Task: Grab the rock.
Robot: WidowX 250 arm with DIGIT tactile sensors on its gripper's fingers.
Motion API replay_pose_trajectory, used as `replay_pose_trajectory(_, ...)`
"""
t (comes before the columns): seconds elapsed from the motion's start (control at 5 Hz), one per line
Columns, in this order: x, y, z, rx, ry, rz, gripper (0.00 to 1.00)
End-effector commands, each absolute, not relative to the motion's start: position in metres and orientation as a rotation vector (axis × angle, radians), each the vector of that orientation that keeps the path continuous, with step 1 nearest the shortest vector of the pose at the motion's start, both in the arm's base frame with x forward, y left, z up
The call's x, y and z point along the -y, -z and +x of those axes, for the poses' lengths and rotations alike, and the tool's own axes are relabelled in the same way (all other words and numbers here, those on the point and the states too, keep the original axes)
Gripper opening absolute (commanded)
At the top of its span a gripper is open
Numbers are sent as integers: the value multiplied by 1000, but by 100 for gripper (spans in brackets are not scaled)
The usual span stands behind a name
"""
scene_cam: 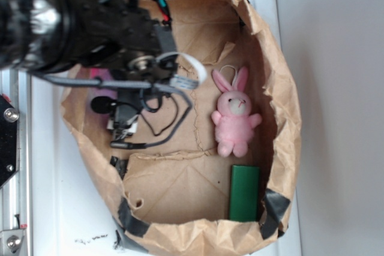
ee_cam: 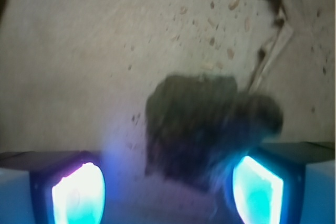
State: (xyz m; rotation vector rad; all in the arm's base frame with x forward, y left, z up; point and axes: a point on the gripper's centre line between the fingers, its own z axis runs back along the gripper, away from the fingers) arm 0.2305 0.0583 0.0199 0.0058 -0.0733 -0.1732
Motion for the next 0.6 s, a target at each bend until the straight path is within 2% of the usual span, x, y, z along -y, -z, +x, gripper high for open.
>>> replay_pose_trajectory(0.0, -51, -31, 244, 99, 150, 23, 100)
replay_pose_trajectory(0.4, -49, -44, 267, 95, 99, -13, 100)
